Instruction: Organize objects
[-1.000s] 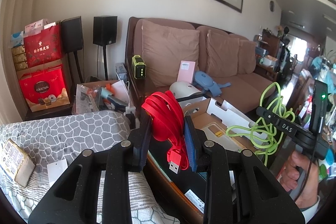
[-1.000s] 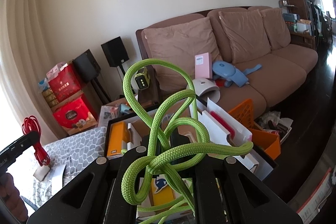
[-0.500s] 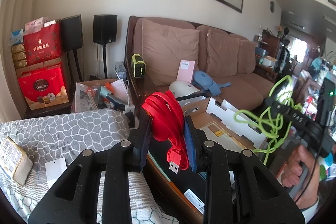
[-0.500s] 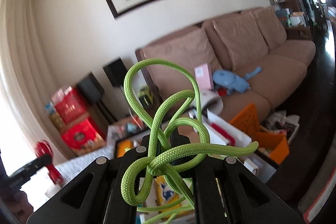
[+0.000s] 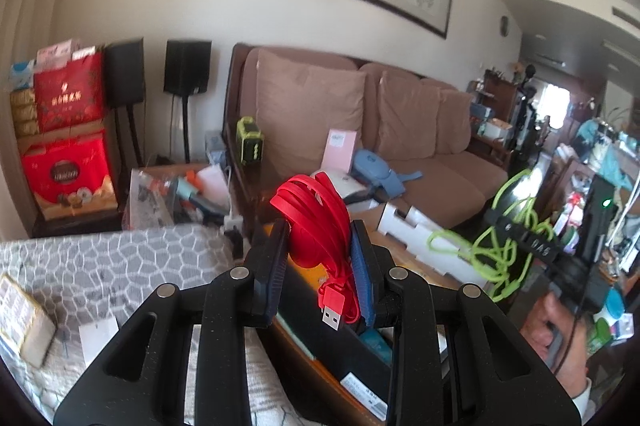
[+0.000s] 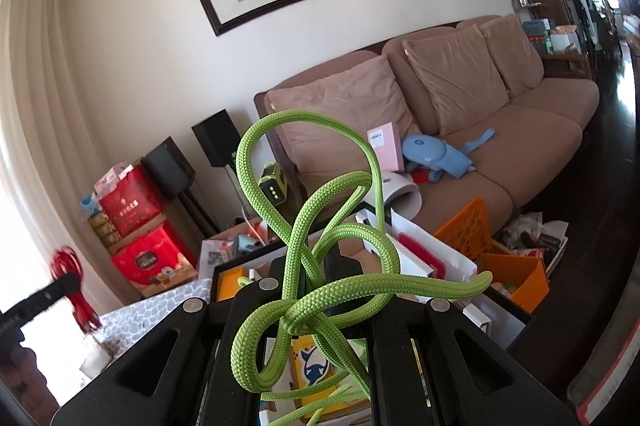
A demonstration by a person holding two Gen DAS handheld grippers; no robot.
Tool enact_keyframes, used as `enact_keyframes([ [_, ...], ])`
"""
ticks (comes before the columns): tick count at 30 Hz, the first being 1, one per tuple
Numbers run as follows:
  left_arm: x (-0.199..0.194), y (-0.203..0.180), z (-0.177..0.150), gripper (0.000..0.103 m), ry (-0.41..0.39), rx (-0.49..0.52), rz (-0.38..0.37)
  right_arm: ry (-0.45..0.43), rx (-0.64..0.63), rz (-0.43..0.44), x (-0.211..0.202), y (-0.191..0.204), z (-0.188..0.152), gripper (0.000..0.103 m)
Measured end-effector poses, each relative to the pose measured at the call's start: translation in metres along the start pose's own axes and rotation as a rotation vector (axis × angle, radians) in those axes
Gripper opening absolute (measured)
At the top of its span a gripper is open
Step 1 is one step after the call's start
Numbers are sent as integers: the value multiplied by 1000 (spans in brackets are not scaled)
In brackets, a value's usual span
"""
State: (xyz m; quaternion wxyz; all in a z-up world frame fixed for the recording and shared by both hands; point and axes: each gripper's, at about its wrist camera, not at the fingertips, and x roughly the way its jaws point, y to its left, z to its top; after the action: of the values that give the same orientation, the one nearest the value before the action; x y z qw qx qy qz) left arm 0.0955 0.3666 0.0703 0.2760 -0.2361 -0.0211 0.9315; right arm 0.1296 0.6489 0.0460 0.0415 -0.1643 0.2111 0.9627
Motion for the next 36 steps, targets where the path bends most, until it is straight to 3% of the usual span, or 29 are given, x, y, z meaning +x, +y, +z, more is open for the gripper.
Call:
enact_keyframes([
  [4, 2, 0, 12, 28, -27, 21, -12, 2, -22, -17, 4, 6, 7, 6],
  [12, 25, -14, 16, 28, -5, 64, -13, -32, -37, -27, 6, 9, 35, 6],
  [25, 53, -27, 46, 28, 0, 96, 2, 41, -148, -83, 17, 21, 51, 6],
  [31, 64, -32, 44, 28, 22, 97, -34, 64, -164, -59, 21, 25, 48, 6],
  [36, 76, -26, 48, 28, 91, 28, -155, 76, -155, -54, 23, 19, 46, 6],
])
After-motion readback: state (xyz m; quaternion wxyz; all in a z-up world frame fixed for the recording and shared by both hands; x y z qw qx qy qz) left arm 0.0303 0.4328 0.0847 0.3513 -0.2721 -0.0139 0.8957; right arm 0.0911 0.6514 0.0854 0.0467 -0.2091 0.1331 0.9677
